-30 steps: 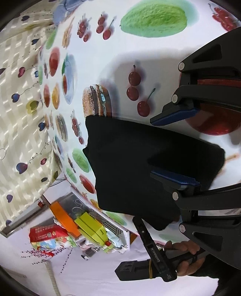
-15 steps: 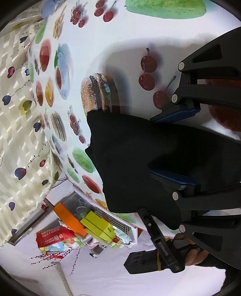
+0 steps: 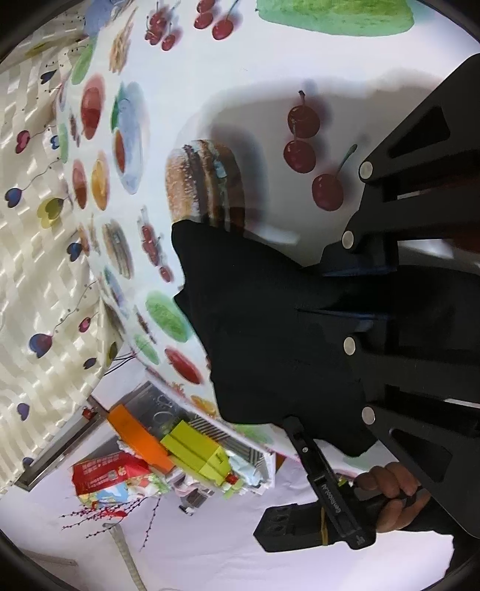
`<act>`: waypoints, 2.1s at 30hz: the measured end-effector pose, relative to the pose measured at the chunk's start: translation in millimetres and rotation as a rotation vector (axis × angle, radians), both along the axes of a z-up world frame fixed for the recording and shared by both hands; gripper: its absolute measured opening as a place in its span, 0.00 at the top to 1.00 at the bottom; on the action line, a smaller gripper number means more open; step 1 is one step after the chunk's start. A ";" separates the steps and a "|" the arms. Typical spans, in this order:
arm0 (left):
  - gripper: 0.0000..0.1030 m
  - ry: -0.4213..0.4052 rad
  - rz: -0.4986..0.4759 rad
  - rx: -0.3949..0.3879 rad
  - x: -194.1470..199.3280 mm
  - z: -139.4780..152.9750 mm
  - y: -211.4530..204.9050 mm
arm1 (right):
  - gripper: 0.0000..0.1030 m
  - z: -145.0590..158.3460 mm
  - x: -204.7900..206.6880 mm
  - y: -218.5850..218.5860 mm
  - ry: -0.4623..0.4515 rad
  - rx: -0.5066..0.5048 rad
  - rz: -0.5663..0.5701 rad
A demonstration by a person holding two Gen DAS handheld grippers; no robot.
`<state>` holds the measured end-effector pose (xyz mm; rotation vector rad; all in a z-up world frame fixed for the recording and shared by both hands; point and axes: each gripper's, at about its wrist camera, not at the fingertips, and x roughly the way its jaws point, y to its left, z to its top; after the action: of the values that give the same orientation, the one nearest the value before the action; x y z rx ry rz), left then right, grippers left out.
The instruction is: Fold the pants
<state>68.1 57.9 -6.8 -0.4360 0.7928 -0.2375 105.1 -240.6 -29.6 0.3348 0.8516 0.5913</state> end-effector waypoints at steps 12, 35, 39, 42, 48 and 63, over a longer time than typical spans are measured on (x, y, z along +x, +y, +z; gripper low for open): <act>0.82 -0.073 -0.018 0.041 -10.5 33.4 -8.0 | 0.87 38.7 -12.9 15.7 -0.093 0.007 0.051; 0.83 -0.164 0.103 0.179 46.2 82.0 75.9 | 0.87 77.1 56.3 119.0 -0.176 0.020 0.179; 0.83 -0.121 0.118 0.181 61.6 63.3 91.8 | 0.87 59.3 72.6 131.0 -0.137 0.012 0.189; 0.83 -0.069 0.122 0.176 67.1 42.3 97.5 | 0.87 39.7 80.7 136.4 -0.089 -0.014 0.201; 0.75 -0.005 0.170 0.155 67.0 13.8 116.2 | 0.73 12.8 96.7 123.4 0.002 -0.047 0.167; 0.74 -0.129 0.171 0.269 -1.9 40.3 79.2 | 0.71 36.6 15.8 136.9 -0.231 -0.273 0.189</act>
<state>66.2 137.0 33.5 -0.2301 0.6455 0.0017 120.9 -103.7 7.0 -0.0632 0.7329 0.6649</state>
